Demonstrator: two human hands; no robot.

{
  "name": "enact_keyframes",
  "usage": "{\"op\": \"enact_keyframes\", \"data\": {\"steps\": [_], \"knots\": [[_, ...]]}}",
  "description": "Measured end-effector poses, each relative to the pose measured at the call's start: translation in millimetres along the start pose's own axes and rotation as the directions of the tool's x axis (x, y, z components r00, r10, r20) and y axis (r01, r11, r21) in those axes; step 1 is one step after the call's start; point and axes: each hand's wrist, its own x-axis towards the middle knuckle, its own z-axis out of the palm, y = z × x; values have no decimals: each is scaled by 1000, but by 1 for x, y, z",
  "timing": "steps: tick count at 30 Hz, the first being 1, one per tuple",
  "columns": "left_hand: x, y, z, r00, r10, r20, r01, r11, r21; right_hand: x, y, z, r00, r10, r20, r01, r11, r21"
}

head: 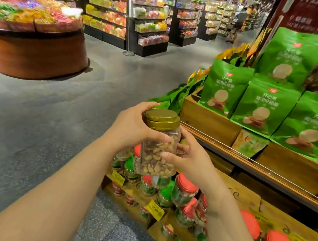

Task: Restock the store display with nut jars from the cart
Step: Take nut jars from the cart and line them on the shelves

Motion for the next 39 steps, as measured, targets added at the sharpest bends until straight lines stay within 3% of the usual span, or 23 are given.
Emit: {"op": "enact_keyframes", "data": {"steps": [7,11,14,21,28,39], "knots": [[128,-22,-5,1000,6,29,-5,999,-44,119,3,-28,995,-54,-81,60,995,85],[184,-42,4,999,-51,14,52,972,-228,176,0,-46,995,-40,-96,47,996,75],[222,-63,11,996,-91,-22,80,952,-295,209,5,-47,997,16,-77,-7,994,106],[292,-104,10,992,-26,122,65,941,-331,265,7,-36,988,149,-50,-134,965,225],[365,-165,26,953,-50,299,125,963,-238,333,23,-18,919,343,-196,-281,916,287],[403,-254,100,863,-118,491,304,898,-320,382,115,11,767,584,-266,-474,795,379]]}}
